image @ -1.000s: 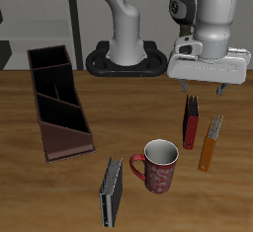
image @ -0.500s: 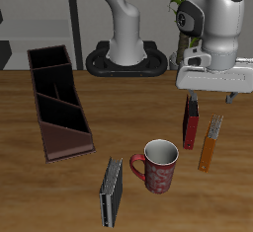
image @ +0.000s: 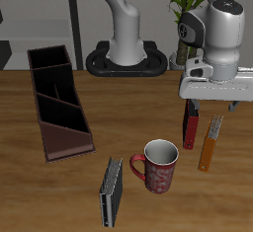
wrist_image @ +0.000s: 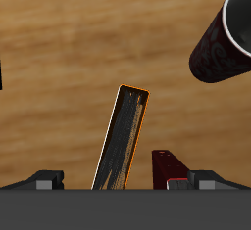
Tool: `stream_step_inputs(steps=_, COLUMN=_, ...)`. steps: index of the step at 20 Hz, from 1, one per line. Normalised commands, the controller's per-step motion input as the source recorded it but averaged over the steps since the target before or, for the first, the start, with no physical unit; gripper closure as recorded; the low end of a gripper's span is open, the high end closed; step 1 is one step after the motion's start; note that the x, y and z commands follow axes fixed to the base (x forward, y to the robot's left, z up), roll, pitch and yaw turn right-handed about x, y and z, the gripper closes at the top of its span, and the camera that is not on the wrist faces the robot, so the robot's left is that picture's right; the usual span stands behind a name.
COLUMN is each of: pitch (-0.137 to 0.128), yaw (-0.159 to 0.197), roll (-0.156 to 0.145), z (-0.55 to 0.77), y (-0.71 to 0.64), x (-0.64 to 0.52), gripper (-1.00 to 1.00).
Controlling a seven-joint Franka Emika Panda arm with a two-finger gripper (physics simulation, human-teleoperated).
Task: Place the orange book into the right desk caddy's back compartment
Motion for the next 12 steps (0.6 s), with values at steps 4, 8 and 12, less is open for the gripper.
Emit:
stream_step_inputs(steps=4, pitch=0.011, yaw=0.026, roll=0.010, z=-0.20, y=0.00, x=0.05, gripper=-1.00)
stream_step_inputs(steps=8, pitch=0.025, yaw=0.020, roll=0.010, z=-0.26, y=0.05, x=0.11, gripper=-1.00)
stream_step_inputs(steps=12, pitch=0.018, yaw=0.025, roll=0.014, z=-0.22, y=0.07, x=0.06, gripper=-1.00)
